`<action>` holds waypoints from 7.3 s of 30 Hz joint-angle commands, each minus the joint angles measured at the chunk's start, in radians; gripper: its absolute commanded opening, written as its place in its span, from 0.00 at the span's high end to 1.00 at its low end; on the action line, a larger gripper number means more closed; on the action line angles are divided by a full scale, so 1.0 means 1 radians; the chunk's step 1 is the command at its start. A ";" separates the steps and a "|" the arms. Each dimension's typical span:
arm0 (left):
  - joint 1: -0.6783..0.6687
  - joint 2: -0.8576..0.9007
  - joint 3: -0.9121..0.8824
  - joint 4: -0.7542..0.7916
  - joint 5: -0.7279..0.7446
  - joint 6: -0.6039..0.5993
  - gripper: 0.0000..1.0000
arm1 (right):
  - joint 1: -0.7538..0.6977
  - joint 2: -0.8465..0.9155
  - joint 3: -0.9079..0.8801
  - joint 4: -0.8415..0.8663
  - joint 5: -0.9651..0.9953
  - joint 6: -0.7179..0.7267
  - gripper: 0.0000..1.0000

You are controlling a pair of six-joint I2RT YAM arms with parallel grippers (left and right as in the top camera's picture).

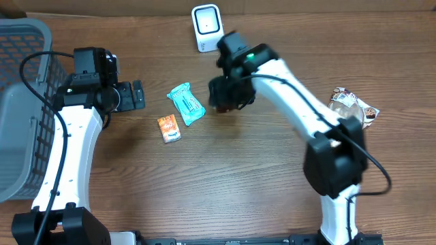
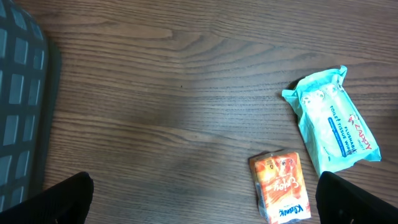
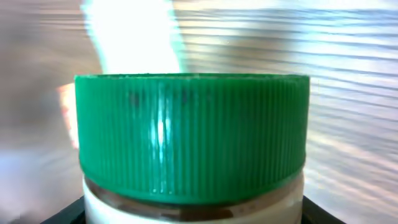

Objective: Scan the item barcode
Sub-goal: 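Raise the bottle up to the white scanner with the right gripper, then hold the bottle's label against the white scanner, then carry the green-capped bottle right and set it by the snack bag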

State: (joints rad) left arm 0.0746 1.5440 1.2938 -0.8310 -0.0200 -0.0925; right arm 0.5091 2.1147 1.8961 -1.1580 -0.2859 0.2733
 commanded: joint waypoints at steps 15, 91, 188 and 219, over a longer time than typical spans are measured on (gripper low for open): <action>0.004 0.007 -0.002 0.000 -0.010 0.029 0.00 | -0.257 -0.091 0.041 -0.003 -1.181 -0.072 0.36; 0.004 0.007 -0.002 0.000 -0.010 0.029 0.01 | 0.038 -0.003 0.116 0.681 0.345 -0.069 0.48; 0.004 0.007 -0.002 0.000 -0.010 0.029 0.00 | -0.058 -0.009 1.233 -0.536 0.205 -0.154 0.54; 0.004 0.007 -0.002 0.000 -0.010 0.029 0.01 | -0.455 -0.058 -0.171 -0.079 0.302 0.034 0.51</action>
State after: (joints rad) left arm 0.0746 1.5440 1.2930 -0.8314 -0.0208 -0.0925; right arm 0.0856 2.0678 1.8088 -1.2968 0.0124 0.2539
